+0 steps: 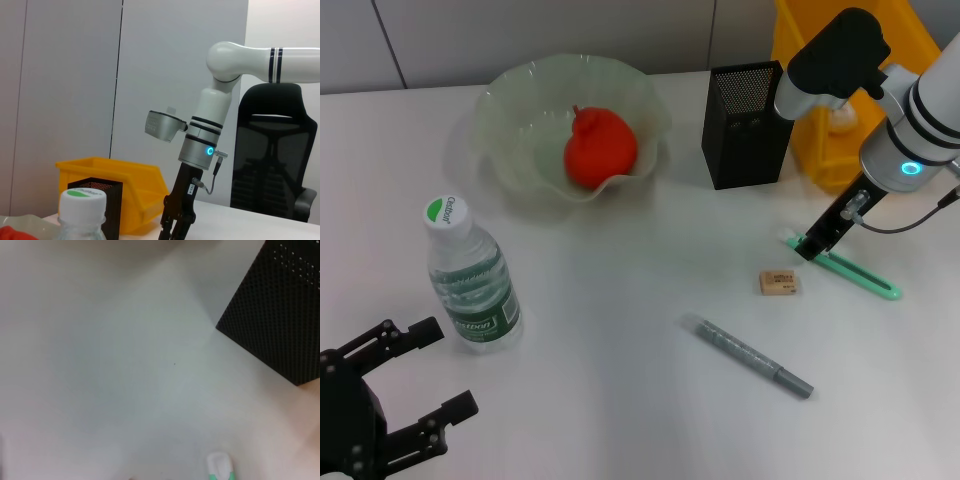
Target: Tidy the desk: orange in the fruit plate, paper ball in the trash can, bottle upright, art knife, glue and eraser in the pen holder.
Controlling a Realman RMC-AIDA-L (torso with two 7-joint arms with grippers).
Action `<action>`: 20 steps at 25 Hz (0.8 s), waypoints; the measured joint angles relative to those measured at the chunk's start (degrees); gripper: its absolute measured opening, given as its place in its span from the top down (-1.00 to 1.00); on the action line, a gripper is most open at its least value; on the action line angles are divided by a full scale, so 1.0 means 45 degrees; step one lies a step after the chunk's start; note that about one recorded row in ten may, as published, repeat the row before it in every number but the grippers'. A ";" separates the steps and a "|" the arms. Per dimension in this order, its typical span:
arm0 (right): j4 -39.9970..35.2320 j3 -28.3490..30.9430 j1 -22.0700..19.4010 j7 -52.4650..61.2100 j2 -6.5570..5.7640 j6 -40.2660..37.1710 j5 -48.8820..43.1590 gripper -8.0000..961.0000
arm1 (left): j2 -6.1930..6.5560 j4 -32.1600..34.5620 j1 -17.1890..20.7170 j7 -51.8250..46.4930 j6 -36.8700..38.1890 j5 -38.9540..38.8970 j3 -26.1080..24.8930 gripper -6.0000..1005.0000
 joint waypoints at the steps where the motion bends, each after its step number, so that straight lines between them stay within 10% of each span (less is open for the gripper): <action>1: 0.0000 0.0000 0.0000 0.0000 0.0000 0.0000 0.0000 -0.24 | 0.0000 0.0000 0.0000 0.0000 0.0000 0.0000 0.0000 -0.57; 6: 0.0074 -0.0001 -0.0017 -0.0104 0.0001 0.0015 0.0006 0.11 | -0.0005 -0.0001 -0.0001 -0.0005 0.0001 -0.0008 0.0001 -0.57; 20: 0.0372 0.0000 -0.0024 -0.0386 0.0000 0.0167 0.0209 0.32 | -0.0022 0.0000 -0.0033 -0.0009 -0.0048 -0.0022 0.0000 -0.57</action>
